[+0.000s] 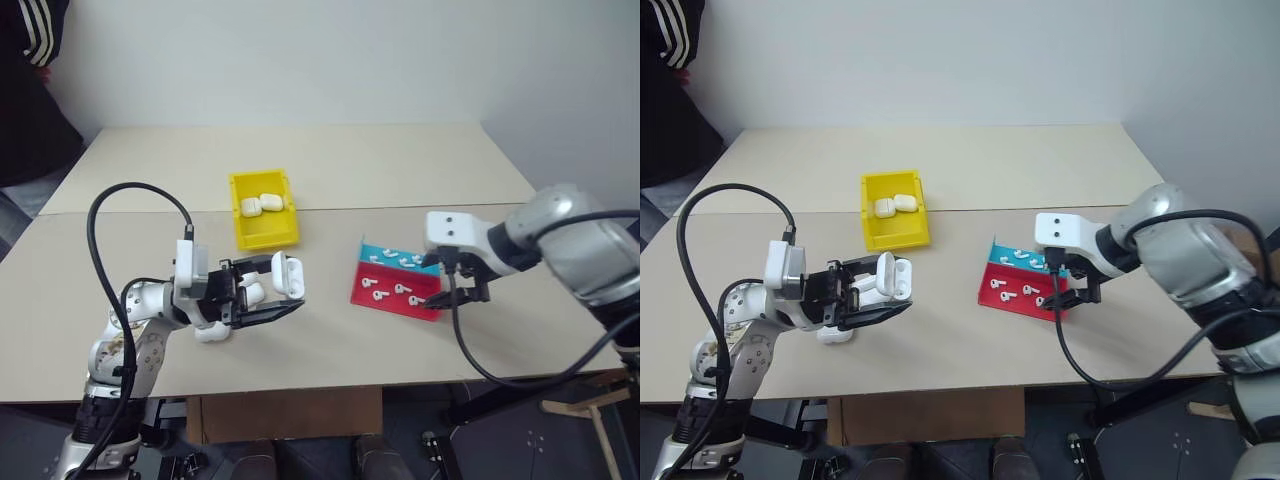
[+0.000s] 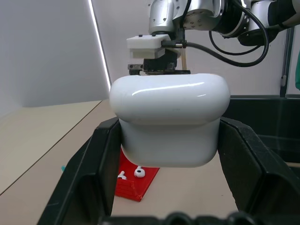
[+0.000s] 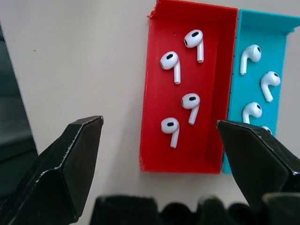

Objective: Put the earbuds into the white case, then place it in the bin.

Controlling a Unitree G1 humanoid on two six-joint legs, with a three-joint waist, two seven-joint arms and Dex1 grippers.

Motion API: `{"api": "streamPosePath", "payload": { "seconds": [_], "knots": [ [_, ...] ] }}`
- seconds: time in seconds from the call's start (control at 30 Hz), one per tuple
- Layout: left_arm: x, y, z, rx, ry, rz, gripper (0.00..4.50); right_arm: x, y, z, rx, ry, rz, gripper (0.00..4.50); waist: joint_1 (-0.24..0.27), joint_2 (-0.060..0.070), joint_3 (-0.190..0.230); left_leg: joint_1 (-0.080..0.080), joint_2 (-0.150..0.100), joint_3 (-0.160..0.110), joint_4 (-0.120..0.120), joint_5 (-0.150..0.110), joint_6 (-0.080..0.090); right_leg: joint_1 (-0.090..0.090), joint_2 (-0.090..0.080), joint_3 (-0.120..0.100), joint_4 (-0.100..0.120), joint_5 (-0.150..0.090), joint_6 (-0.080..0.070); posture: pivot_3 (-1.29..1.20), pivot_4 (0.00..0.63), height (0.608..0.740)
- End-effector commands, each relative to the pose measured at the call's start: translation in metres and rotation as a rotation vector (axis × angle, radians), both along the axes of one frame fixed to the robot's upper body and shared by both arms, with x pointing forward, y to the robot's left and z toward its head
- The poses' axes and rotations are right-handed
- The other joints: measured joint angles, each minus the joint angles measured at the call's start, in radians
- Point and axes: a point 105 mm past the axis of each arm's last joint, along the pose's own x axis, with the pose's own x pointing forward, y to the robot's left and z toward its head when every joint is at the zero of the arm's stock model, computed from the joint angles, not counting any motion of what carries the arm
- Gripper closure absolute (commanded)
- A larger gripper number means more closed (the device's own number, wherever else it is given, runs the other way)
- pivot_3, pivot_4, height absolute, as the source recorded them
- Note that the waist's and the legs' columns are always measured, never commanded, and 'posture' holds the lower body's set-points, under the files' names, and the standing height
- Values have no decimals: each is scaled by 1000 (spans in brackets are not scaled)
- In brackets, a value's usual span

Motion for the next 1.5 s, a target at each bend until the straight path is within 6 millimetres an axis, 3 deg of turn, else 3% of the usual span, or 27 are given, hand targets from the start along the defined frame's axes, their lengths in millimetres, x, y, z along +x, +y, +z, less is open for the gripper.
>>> {"api": "streamPosePath", "payload": {
  "seconds": [0.03, 0.13, 0.2, 0.37, 0.5, 1.5],
  "knots": [
    [-4, 0, 4, 4, -45, -13, 1708, 5, 0, 5, -31, -12, 8, 0, 4, 0, 0, -1, 0, 0, 0, 0, 0, 0, 0, 0, 0, 1, -1, 0, 150, 740],
    [-4, -1, 2, 10, -51, -6, 1708, 10, 1, 0, -47, 3, 15, 579, 4, 0, 0, -1, 0, 0, 0, 0, 0, -1, 0, 0, -1, 1, -1, 0, 150, 740],
    [-4, -2, 3, 4, -58, -1, 1708, 14, 2, -2, -49, 4, 5, 1235, 4, 0, 0, -1, 0, 0, 0, 0, 0, -1, 0, 0, -1, 1, -1, 0, 150, 740],
    [-5, -3, 6, 1, -67, 9, 1708, 21, -1, -12, -71, 22, -22, 1235, 4, 0, 0, 0, 0, 0, 0, 0, 0, -1, 0, -1, 0, 1, -2, 0, 150, 740],
    [-5, -3, 6, 5, -69, 17, 1708, 26, -3, -21, -82, 27, -45, 2152, 1, 0, 0, 0, 0, 0, 0, 0, 0, -1, 0, -1, 0, 1, -2, 0, 150, 740],
    [-5, -3, 5, 36, -77, 43, 1708, 40, -9, -55, -128, 56, -76, 2152, 0, 0, 0, 0, 0, -1, 0, 0, 0, 0, 0, -1, 0, 2, -2, 0, 150, 740]
  ]
}}
